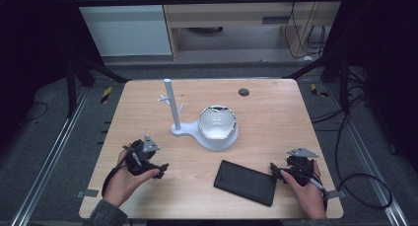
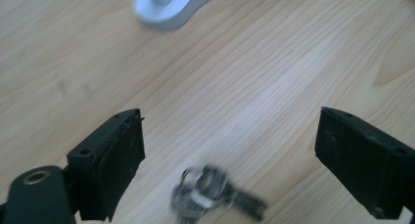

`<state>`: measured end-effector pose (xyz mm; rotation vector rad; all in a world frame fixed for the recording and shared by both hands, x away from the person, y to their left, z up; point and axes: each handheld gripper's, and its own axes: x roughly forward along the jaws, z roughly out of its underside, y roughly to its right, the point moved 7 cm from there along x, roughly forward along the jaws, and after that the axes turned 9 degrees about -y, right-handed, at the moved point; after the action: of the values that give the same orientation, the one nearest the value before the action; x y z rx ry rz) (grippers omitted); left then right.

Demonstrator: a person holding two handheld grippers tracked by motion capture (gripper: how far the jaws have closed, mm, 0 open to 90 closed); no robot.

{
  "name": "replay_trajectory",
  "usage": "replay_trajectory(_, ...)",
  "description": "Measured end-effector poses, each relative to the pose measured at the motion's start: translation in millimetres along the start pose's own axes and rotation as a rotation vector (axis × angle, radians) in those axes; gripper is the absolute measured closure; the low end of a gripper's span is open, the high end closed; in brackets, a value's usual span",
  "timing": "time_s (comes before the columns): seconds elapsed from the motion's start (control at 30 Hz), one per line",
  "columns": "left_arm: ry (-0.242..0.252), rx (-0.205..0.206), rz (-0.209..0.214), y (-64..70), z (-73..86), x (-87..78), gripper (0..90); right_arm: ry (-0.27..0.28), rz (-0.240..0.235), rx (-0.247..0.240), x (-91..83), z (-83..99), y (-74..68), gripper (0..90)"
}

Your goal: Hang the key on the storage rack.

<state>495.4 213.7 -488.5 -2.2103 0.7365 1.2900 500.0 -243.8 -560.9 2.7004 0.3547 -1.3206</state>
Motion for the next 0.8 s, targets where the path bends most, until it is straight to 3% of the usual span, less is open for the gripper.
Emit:
replay_trajectory(0.1,-0.013,-0.022,0.023,-5.5,9.5,-5.4,16.3,0.000,-0.001,-0.003,-0.2,0.2,0.0,3.0)
replay_trajectory(0.23,-0.093,0.031,-0.023,-18.5,16.1,-5.0,23.9,-0.002,-0.004,-0.002,-0.2,0.2,-0.3,2.6)
replay_trajectory(0.3,-0.169,0.068,-0.061,-29.5,20.8,-4.1,24.2,-0.003,-0.008,-0.005,0.2,-0.2,-0.4,1.9)
replay_trajectory(0.43,-0.173,0.060,0.007,-26.5,29.6,-5.4,28.9,-0.007,-0.011,-0.011,4.0,-4.5,-2.2,0.4)
replay_trajectory(0.57,-0.222,0.080,0.017,-21.3,41.3,7.5,31.5,-0.008,-0.015,-0.016,6.1,-7.3,-3.8,0.4)
replay_trajectory(0.63,-0.240,0.061,0.020,-22.9,45.6,15.4,34.4,-0.008,-0.015,-0.021,7.0,-8.3,-4.6,0.4)
replay_trajectory(0.67,-0.244,0.050,0.022,-24.1,46.8,18.5,41.2,-0.007,-0.017,-0.023,6.9,-8.2,-4.7,0.5)
replay_trajectory(0.8,-0.256,0.035,0.038,-30.3,50.1,27.0,46.6,-0.006,-0.021,-0.027,6.6,-8.0,-4.9,0.5)
